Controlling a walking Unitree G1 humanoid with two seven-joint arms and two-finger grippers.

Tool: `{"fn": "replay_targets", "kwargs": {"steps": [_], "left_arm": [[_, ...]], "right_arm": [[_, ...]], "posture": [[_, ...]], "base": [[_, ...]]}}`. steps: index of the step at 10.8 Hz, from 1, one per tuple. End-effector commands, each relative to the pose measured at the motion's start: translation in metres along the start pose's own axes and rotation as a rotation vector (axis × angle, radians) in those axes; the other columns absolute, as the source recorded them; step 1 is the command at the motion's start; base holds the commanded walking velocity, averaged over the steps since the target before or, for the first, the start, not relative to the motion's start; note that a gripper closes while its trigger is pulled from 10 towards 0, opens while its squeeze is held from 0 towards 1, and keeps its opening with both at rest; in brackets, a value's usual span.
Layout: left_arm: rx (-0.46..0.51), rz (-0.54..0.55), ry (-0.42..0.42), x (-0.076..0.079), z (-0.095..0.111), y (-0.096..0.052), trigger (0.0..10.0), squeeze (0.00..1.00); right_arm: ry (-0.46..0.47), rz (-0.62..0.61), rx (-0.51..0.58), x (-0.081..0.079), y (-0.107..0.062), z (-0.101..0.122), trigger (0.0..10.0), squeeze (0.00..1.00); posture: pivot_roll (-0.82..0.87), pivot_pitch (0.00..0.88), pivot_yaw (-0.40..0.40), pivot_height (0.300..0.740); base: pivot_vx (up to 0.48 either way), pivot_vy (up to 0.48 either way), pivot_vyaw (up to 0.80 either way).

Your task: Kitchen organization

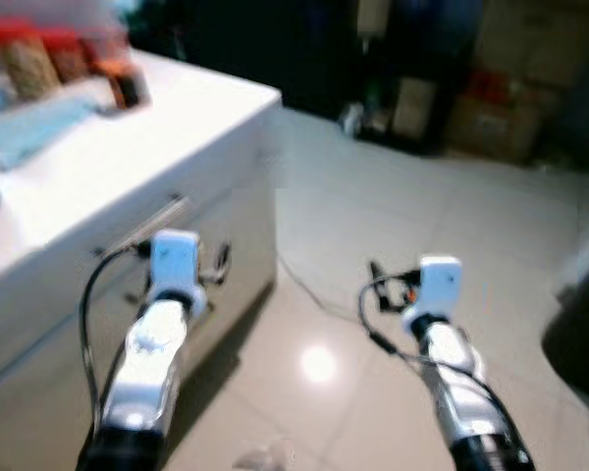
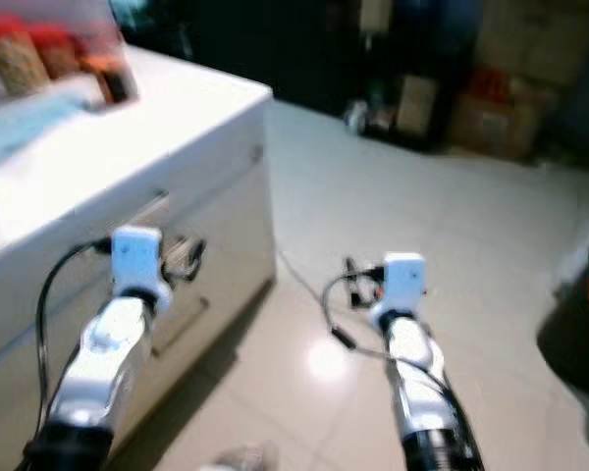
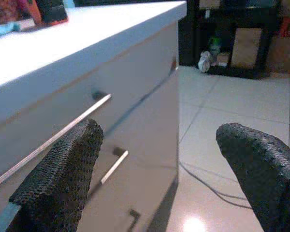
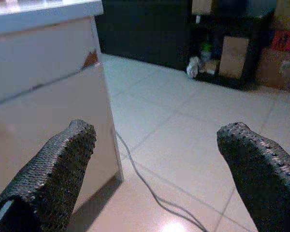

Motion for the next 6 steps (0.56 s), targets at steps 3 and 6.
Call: {"fn": "replay_targets", "kwargs": {"steps": [3,6], "left_arm": [[-0.008,-0.010,-0.012,0.003,0.001,0.002,10.0,0.00],[-0.050,0.016,-0.037,0.005,-0.009,-0.001,10.0,0.00]], "right_arm": [[0.015,-0.012,-0.015,0.002,0.000,-0.002,10.0,0.00],[0.033,-0.004,-0.030,-0.006,-0.005,-0.008,10.0,0.00]], "posture": [[-0.03,0.000,0.029,0.740],[-0.03,0.000,0.020,0.740]], "base": [[0.000,0.000,0.80],[0.000,0.000,0.79]]}}
Point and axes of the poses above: a point about 5 cm out from each wrist's last joint towards the gripper, its own y axis pointing out of the wrist towards the gripper, its own z axis along the axis of the wrist's last joint, x = y × z, the point moved 4 cm from there along y, pointing out of the wrist towards the gripper, and after that the axes turned 2 degrees about -y, right-handed, at the moved point
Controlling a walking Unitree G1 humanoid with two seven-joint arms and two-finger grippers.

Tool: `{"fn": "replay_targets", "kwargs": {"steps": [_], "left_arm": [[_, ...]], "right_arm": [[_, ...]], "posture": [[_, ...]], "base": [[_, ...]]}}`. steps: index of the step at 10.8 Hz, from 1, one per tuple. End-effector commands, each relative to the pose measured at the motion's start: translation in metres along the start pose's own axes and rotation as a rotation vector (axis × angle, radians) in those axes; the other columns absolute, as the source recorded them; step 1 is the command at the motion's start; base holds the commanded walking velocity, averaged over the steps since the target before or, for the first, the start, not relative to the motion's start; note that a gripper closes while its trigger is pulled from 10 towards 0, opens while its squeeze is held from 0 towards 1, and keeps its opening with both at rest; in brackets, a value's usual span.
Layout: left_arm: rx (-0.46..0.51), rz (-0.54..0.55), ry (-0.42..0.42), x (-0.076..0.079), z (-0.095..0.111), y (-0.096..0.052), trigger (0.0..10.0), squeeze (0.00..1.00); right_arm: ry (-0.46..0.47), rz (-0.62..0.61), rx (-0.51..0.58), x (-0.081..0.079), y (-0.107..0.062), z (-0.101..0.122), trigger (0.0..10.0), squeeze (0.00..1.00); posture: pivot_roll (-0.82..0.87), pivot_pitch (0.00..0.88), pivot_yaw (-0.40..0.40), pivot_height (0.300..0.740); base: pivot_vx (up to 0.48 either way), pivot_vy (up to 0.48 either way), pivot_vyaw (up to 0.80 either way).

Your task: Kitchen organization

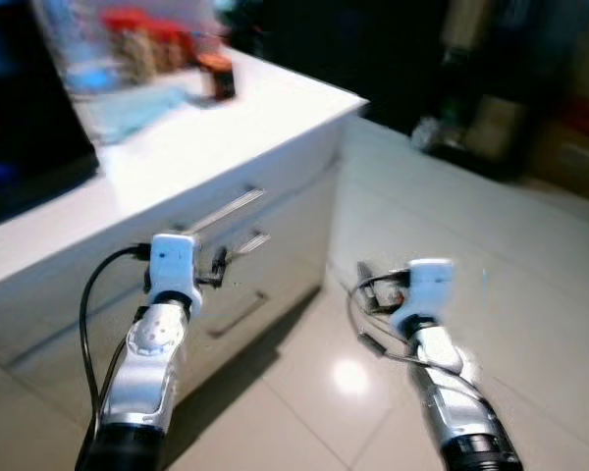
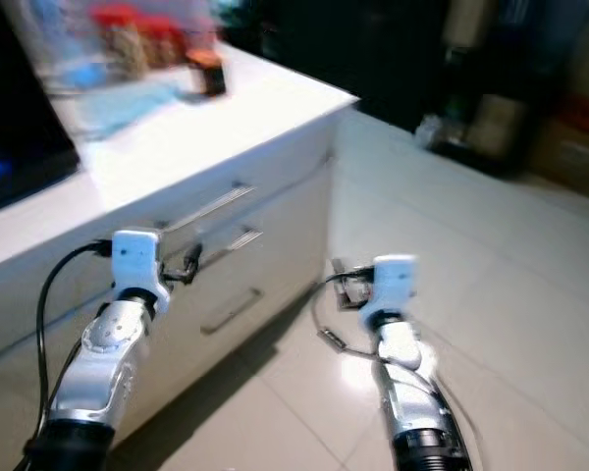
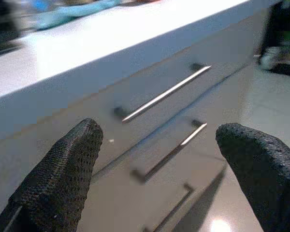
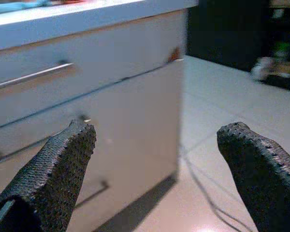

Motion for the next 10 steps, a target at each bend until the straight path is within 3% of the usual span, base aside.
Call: {"fn": "replay_targets", "kwargs": {"steps": [1,10], "left_arm": [[-0.006,0.003,-0.022,0.004,0.000,0.000,10.0,0.00],[-0.002,0.070,-0.079,-0.008,0.003,0.006,10.0,0.00]], "right_arm": [[0.006,-0.012,-0.008,0.005,-0.003,-0.001,10.0,0.00],[0.005,-0.019,0.019,0.007,0.007,0.012,10.0,0.00]], "posture": [[-0.02,0.000,0.018,0.740],[-0.01,0.001,-0.001,0.740]], "base": [[0.000,0.000,0.79],[0.000,0.000,0.79]]}}
Point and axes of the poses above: a point about 5 cm out from each wrist's last joint towards the gripper, its own y axis pointing out of the wrist towards the gripper, its own z axis along the axis of the wrist's last joint, x = y × z, the point moved 4 cm from there along y, pointing out of the wrist towards the gripper, and after that the axes turned 2 degrees about -y, right-handed, at the moved point
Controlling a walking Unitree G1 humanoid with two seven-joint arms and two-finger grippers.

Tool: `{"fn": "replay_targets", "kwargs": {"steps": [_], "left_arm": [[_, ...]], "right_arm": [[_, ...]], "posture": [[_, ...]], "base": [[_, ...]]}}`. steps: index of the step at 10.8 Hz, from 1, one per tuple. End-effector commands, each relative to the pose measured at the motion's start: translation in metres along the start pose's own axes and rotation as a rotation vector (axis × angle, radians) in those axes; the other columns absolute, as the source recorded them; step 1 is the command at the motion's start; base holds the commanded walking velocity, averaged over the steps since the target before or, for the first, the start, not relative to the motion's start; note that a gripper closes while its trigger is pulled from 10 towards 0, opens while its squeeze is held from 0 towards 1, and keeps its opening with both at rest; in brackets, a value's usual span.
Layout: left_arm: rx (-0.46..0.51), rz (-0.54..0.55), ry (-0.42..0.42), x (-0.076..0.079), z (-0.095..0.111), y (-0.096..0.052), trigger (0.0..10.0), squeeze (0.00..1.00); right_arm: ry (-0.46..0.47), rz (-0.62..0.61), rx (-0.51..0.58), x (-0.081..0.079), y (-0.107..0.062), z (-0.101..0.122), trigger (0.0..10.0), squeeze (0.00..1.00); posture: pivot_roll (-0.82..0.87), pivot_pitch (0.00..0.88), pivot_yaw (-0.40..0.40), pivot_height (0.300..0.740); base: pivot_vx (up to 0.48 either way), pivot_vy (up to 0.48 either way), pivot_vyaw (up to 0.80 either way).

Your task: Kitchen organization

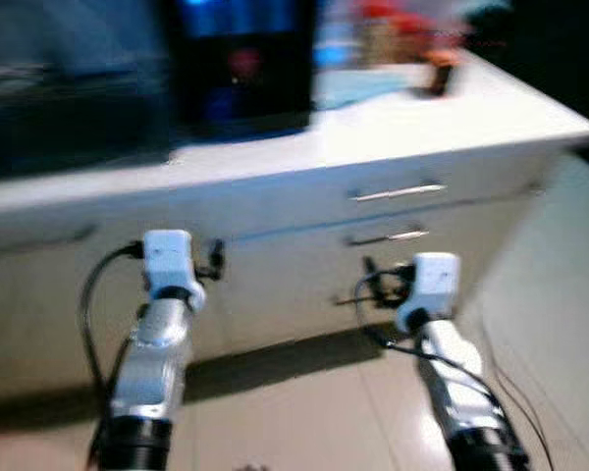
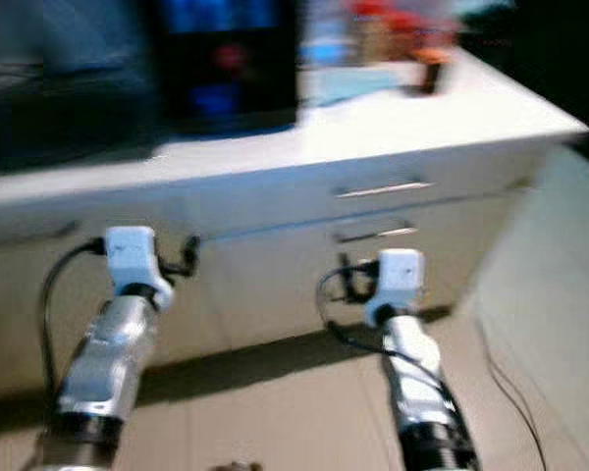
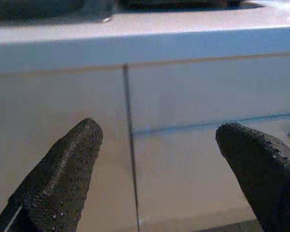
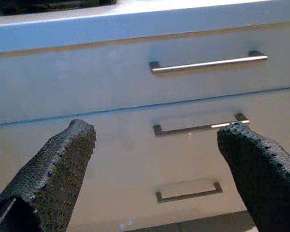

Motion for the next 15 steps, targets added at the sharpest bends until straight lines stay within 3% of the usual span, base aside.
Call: {"fn": "replay_targets", "kwargs": {"steps": [1,5,7,11,12,13,14,15], "left_arm": [[0.011,0.020,0.003,-0.004,0.004,0.002,10.0,0.00],[0.023,0.040,-0.013,-0.005,0.008,0.006,10.0,0.00],[0.019,0.044,-0.018,-0.005,0.007,0.007,10.0,0.00],[0.017,0.051,-0.022,-0.004,0.006,0.009,10.0,0.00],[0.018,0.053,-0.022,-0.004,0.006,0.009,10.0,0.00],[0.018,0.058,-0.022,-0.005,0.006,0.009,10.0,0.00],[0.017,0.065,-0.022,-0.006,0.005,0.009,10.0,0.00],[0.017,0.067,-0.020,-0.006,0.005,0.008,10.0,0.00]], "right_arm": [[0.055,-0.002,0.007,-0.003,0.004,0.005,10.0,0.00],[0.056,0.002,-0.018,-0.009,0.009,0.007,10.0,0.00],[0.087,-0.011,0.003,-0.007,0.009,0.010,10.0,0.00],[0.045,-0.016,0.018,-0.006,0.008,0.015,10.0,0.00],[0.122,0.022,0.014,-0.008,0.006,0.015,10.0,0.00],[0.102,0.009,0.011,-0.006,0.006,0.014,10.0,0.00],[0.010,-0.006,-0.003,-0.007,0.005,0.011,10.0,0.00],[0.027,0.011,-0.003,-0.009,0.003,0.008,10.0,0.00]], "posture": [[-0.01,0.002,0.002,0.740],[-0.01,0.008,-0.005,0.740],[-0.01,0.008,-0.004,0.740],[-0.02,0.011,-0.007,0.740],[-0.02,0.011,-0.010,0.740],[-0.02,0.014,-0.012,0.740],[-0.02,0.015,-0.013,0.740],[-0.02,0.017,-0.016,0.740]], "base": [[0.000,0.000,0.00],[0.000,0.000,0.00],[0.000,0.266,0.00],[0.000,0.450,0.00],[0.000,0.480,0.00],[0.000,0.480,0.00],[0.000,0.480,0.00],[0.000,0.480,0.00]]}}
Point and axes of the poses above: a point about 5 cm out from each wrist's last joint towards the gripper, its own y axis pointing out of the wrist towards the gripper, its own z axis along the axis of the wrist's last joint, x = y × z, the point moved 4 cm from there along y, pointing out of the wrist towards the gripper, and after that the axes turned 2 degrees about -y, right-handed, at the moved point
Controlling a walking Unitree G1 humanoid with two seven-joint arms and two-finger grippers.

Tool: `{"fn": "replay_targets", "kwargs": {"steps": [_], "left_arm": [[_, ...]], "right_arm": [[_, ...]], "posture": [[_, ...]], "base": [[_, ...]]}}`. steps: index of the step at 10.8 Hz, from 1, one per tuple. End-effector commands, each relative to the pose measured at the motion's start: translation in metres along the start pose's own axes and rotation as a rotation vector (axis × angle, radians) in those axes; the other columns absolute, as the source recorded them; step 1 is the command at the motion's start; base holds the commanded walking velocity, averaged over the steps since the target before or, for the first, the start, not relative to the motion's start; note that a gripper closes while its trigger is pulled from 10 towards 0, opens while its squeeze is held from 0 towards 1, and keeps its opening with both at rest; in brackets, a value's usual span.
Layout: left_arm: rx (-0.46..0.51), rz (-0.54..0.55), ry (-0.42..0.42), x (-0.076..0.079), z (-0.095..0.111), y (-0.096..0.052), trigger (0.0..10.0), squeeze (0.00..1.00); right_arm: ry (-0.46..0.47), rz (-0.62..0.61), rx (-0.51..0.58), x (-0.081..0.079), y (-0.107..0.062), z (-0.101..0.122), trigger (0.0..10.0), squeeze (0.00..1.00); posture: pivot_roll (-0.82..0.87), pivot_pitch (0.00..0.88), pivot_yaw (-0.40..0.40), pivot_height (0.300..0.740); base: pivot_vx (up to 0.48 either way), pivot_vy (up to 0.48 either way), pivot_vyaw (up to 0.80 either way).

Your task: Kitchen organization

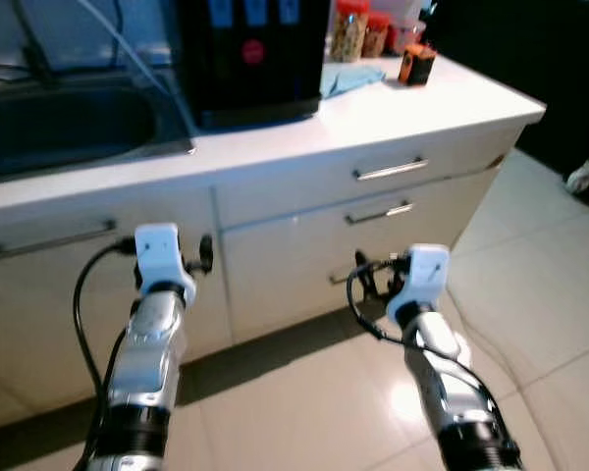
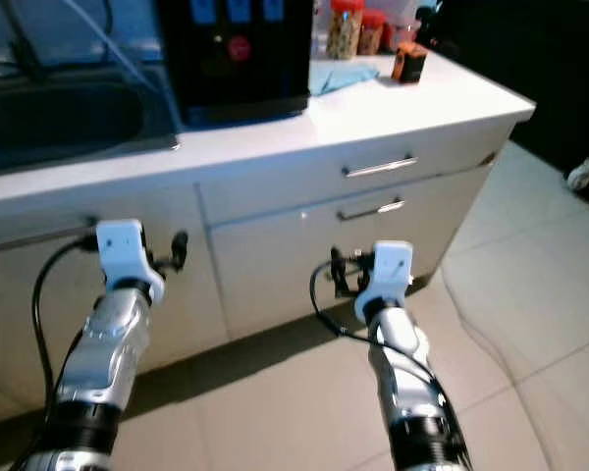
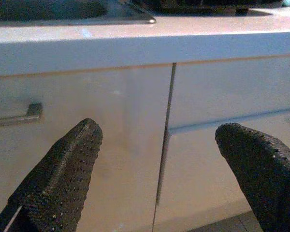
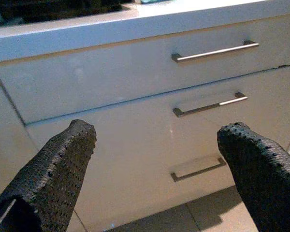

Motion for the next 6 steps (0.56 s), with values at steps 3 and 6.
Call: {"fn": "replay_targets", "kwargs": {"steps": [3,6], "left_arm": [[0.003,0.026,0.016,-0.0037,-0.0004,-0.0018,10.0,0.00],[0.018,0.020,0.025,-0.0023,0.0017,-0.0024,10.0,0.00]], "right_arm": [[-0.103,0.008,-0.002,0.0040,-0.0078,-0.0007,10.0,0.00],[-0.044,0.034,0.035,0.0009,-0.0092,0.0043,10.0,0.00]], "posture": [[-0.02,0.023,-0.017,0.740],[-0.02,0.024,-0.016,0.740]], "base": [[0.000,0.366,0.00],[0.000,0.000,0.27]]}}
Point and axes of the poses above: a point about 5 cm out from each wrist's last joint towards the gripper, its own y axis pointing out of the wrist towards the gripper, its own z axis along the axis of the wrist's last joint, x = y × z, the point moved 4 cm from there along y, pointing out of the wrist towards the gripper, and after that the axes turned 2 degrees about -y, right-handed, at the moved point
